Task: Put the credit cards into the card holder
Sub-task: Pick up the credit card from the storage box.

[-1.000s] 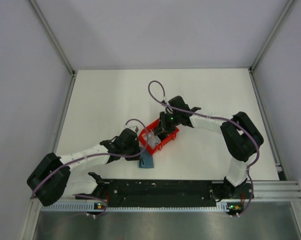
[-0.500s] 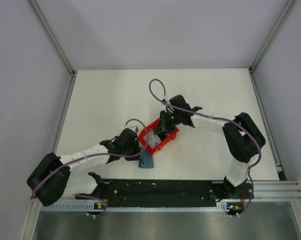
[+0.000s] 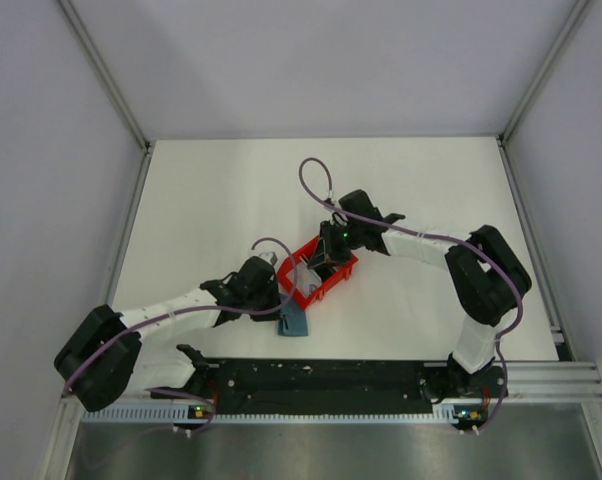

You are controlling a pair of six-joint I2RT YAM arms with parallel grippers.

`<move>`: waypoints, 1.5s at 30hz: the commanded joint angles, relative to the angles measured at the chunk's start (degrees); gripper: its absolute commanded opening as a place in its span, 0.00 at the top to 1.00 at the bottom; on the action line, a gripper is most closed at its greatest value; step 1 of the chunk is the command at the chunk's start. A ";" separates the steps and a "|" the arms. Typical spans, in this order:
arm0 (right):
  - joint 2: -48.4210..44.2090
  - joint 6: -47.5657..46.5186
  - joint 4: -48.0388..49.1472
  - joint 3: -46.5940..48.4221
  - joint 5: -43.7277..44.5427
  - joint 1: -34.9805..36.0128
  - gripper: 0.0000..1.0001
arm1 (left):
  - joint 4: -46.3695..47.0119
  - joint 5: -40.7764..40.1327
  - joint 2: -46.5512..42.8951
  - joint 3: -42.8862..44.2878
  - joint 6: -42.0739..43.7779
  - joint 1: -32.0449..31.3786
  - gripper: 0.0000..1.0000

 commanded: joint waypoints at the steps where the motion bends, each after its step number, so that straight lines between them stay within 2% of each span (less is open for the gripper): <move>1: 0.84 2.50 1.78 -0.49 -4.42 0.95 0.87 | 3.03 1.25 1.39 1.47 0.81 -0.10 1.00; 21: -4.78 6.36 6.97 -5.59 0.59 -0.80 0.86 | 2.86 0.98 1.30 1.39 1.08 -0.10 1.00; 30: -6.72 6.10 6.79 -5.76 0.07 -1.42 0.87 | 3.12 1.16 1.39 1.12 0.81 -0.10 1.00; 45: -7.33 -0.13 -2.08 -4.10 9.81 -1.24 0.86 | 3.47 1.33 1.56 1.04 0.81 -0.10 1.00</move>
